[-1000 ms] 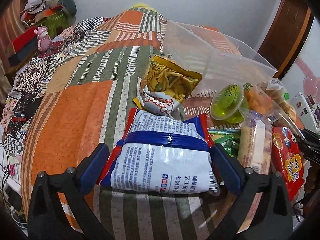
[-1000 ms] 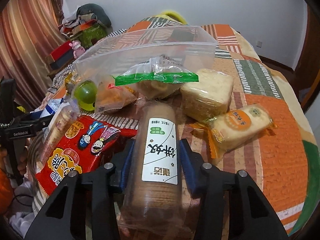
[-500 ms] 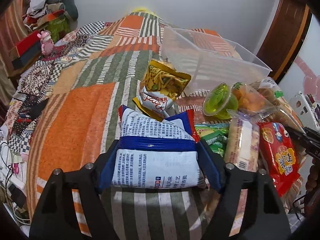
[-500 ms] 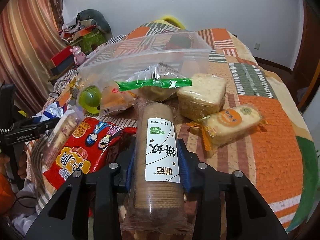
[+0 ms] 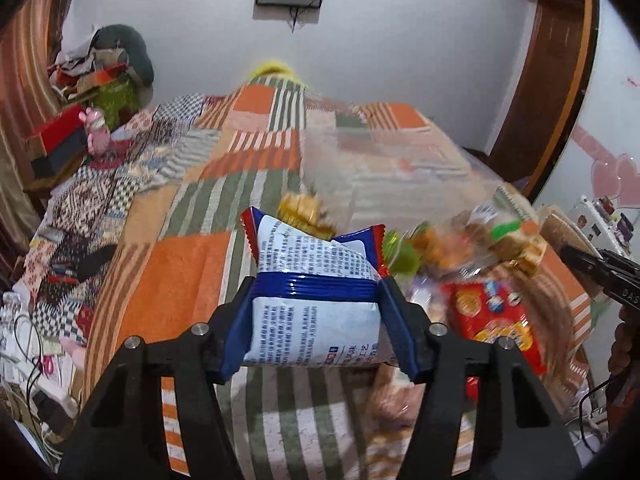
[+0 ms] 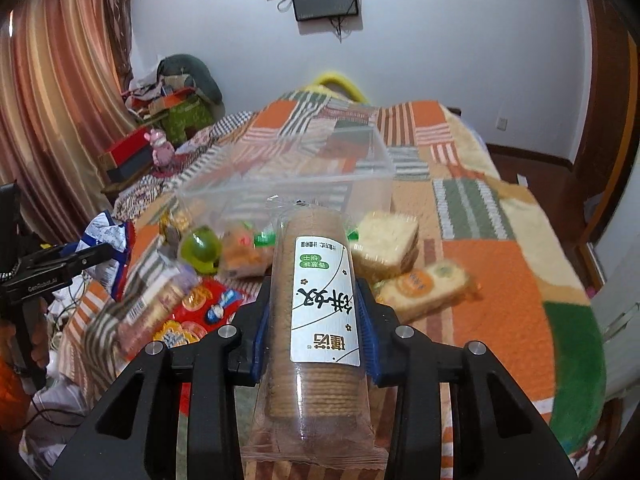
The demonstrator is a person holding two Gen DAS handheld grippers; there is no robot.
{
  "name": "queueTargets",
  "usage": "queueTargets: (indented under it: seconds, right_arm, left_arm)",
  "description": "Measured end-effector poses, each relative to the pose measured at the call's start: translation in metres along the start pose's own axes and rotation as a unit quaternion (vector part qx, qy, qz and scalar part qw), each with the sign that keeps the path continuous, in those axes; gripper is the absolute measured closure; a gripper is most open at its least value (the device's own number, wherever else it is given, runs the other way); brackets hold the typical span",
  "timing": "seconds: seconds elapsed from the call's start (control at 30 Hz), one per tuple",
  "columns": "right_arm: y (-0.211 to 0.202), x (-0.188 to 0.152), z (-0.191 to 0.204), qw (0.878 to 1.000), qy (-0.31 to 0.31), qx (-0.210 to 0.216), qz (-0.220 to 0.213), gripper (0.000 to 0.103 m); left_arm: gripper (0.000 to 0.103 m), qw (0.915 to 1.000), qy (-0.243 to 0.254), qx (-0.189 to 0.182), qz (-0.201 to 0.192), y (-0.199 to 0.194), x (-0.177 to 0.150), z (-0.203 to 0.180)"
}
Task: Organize snacks
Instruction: 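Lift both snacks and drop them into the clear plastic box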
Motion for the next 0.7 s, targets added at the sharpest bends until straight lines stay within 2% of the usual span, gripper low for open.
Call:
queueTargets:
  seconds: [0.33, 0.7]
  right_arm:
    - [0.002, 0.039, 0.004, 0.999, -0.018, -0.008, -0.05, 0.069]
    - [0.034, 0.08, 0.005, 0.997, -0.02, -0.004, -0.07, 0.069]
  left_arm:
    - [0.044, 0.9987, 0.018, -0.022, -0.044, 0.003, 0.048, -0.024]
    - [0.044, 0.9967, 0.034, -0.039, -0.063, 0.036, 0.099, -0.044]
Point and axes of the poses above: each gripper's, at about its wrist camera, not at the fingertips, and y roughly the way its jaws point, z to its left, x to its top, the point moved 3 cm from there along y, roughly the way its jaws point, and after that the axes turned 4 degrees about -x, right-handed, at the moved point
